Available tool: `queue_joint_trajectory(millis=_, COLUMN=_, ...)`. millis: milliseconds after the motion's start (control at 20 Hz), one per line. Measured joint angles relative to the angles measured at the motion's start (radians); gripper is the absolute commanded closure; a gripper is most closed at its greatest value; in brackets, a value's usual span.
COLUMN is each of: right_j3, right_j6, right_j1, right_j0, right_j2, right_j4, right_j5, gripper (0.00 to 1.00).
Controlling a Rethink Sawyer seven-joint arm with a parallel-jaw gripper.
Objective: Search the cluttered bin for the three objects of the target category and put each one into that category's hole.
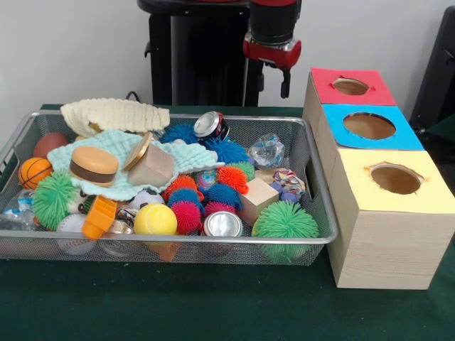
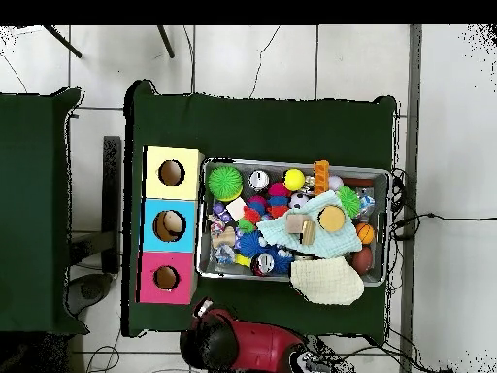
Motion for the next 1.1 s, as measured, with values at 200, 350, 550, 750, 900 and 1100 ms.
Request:
queue_joint_trajectory(millis=200, right_j3=-0.027, right_j6=0.0, right_j1=0.016, right_j0=-0.004, right_j2=0.0, right_j4=0.006, right_j5=0.0, gripper=0.0)
queue_joint_trajectory(millis=350, right_j3=-0.048, right_j6=0.0, right_j1=0.025, right_j0=-0.004, right_j2=0.0, right_j4=0.012, right_j5=0.008, gripper=0.0)
queue_joint_trajectory(millis=550, right_j3=-0.077, right_j6=0.0, right_j1=0.028, right_j0=-0.007, right_j2=0.0, right_j4=0.013, right_j5=0.025, gripper=0.0)
queue_joint_trajectory(millis=750, right_j3=-0.099, right_j6=0.0, right_j1=0.029, right_j0=-0.017, right_j2=0.0, right_j4=0.015, right_j5=0.043, gripper=0.0)
queue_joint_trajectory(millis=900, right_j3=-0.107, right_j6=0.0, right_j1=0.029, right_j0=-0.023, right_j2=0.0, right_j4=0.015, right_j5=0.061, gripper=0.0)
queue_joint_trajectory(millis=1100, right_j3=-0.12, right_j6=0.0, right_j1=0.032, right_j0=-0.025, right_j2=0.0, right_j4=0.015, right_j5=0.09, gripper=0.0)
